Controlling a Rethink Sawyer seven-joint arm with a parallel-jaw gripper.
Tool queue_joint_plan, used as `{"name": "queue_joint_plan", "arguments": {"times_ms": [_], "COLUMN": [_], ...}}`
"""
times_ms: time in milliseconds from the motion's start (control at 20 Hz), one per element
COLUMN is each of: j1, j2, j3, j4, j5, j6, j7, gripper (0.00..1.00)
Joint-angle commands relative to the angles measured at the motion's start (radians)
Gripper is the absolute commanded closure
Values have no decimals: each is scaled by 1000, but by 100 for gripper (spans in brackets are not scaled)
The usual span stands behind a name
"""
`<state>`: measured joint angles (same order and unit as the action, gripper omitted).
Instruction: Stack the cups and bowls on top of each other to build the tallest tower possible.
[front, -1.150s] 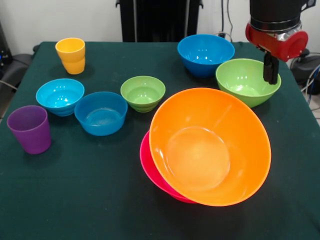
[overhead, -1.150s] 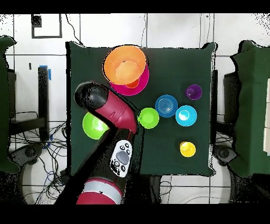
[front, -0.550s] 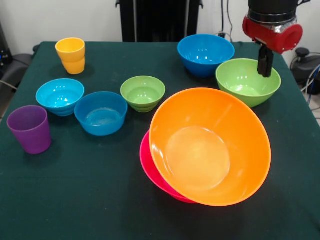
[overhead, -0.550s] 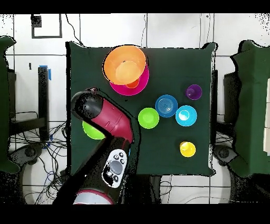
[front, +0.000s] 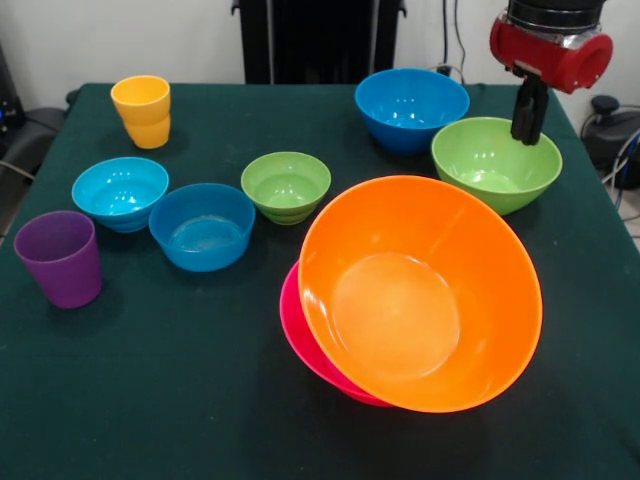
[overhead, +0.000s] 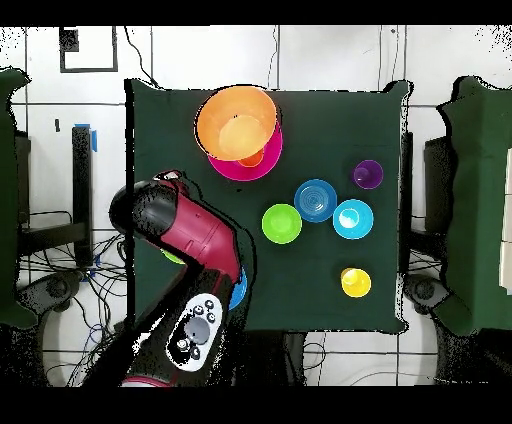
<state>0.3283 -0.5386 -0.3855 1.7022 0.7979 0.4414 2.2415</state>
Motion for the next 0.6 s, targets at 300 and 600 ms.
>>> {"name": "queue_joint_plan", "arguments": {"times_ms": [300, 600], "j1": [77, 86], "j2": [118, 104], "j3": [-27, -33], "j4": [25, 28], "j5": [-20, -32], "j6": [-46, -24], "j7": [299, 318], "gripper": [0, 0]}}
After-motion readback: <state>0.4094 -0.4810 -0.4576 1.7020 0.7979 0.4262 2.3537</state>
